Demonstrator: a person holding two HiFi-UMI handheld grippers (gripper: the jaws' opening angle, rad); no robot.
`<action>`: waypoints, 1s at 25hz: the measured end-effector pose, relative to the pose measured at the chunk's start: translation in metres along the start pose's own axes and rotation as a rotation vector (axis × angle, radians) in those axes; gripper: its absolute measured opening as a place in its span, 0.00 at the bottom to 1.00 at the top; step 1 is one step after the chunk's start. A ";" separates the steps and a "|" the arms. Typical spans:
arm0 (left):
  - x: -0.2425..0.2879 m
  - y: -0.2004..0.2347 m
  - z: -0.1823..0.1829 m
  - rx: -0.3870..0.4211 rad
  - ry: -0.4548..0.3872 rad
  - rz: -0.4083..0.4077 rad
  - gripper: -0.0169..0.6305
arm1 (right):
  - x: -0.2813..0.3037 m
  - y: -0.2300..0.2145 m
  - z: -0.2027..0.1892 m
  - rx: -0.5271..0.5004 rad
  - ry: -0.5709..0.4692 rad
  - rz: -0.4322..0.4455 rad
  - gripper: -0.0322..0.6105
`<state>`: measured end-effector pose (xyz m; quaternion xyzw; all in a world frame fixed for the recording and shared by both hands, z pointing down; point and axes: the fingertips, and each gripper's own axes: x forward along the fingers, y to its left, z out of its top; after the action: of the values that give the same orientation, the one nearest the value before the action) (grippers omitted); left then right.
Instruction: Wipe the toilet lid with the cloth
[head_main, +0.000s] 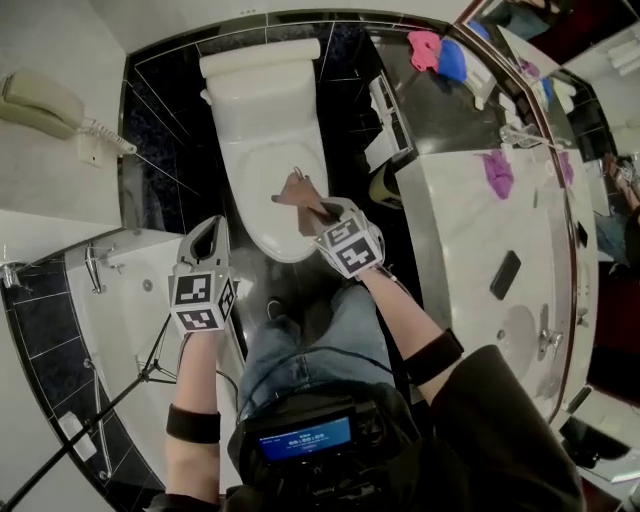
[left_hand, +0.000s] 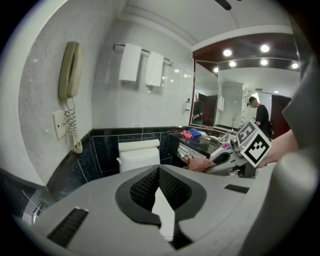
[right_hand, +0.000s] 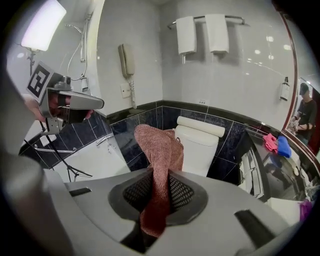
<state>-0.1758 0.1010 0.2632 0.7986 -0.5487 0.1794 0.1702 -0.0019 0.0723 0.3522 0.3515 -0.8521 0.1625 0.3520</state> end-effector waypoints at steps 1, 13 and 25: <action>0.007 0.008 -0.007 -0.004 0.007 0.009 0.03 | 0.017 -0.002 0.001 -0.008 0.012 0.008 0.16; 0.146 0.081 -0.108 -0.076 0.083 0.156 0.03 | 0.269 -0.064 -0.016 -0.185 0.089 0.112 0.17; 0.245 0.108 -0.213 -0.064 0.153 0.156 0.03 | 0.478 -0.056 -0.067 -0.382 0.159 0.134 0.17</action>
<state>-0.2169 -0.0353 0.5744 0.7316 -0.6000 0.2350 0.2226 -0.1709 -0.1631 0.7415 0.2070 -0.8585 0.0482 0.4667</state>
